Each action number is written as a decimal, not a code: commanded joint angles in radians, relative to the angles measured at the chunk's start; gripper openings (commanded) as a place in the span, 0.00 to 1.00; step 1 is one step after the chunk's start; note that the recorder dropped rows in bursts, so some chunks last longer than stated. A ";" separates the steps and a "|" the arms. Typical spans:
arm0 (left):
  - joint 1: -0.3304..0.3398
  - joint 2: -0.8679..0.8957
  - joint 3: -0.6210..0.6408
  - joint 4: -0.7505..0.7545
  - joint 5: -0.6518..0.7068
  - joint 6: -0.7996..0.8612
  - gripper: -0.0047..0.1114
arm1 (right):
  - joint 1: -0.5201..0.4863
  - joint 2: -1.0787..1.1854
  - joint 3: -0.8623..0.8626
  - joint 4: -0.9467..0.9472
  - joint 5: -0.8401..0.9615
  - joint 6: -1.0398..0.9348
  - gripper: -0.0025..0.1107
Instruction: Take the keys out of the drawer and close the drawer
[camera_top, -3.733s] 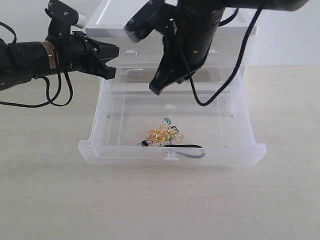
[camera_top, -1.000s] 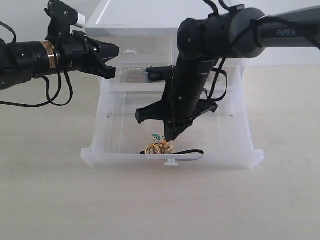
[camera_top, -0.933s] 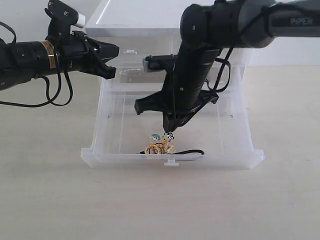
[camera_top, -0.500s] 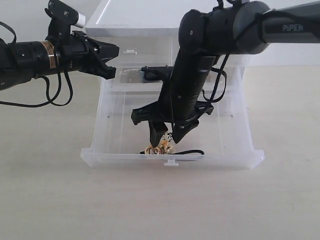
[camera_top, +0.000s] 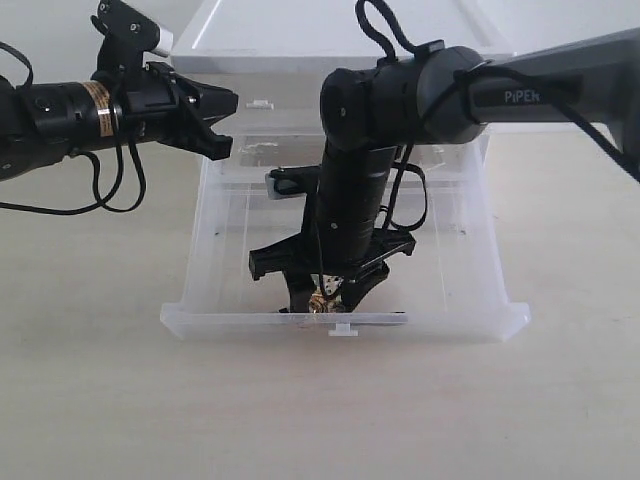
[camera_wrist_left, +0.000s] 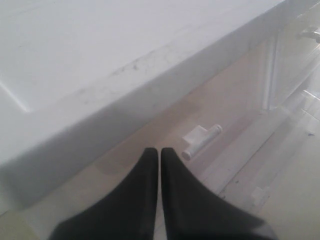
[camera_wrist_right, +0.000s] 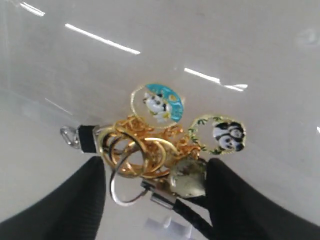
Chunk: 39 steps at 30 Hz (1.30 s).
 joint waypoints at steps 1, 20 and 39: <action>0.025 0.001 -0.038 -0.280 0.091 -0.011 0.08 | 0.002 0.044 0.017 -0.071 0.028 0.021 0.29; 0.025 0.001 -0.038 -0.280 0.083 -0.011 0.08 | 0.002 -0.219 0.015 -0.226 -0.030 -0.100 0.02; 0.025 0.001 -0.038 -0.280 0.081 -0.019 0.08 | 0.000 -0.202 0.017 -0.238 -0.016 0.063 0.46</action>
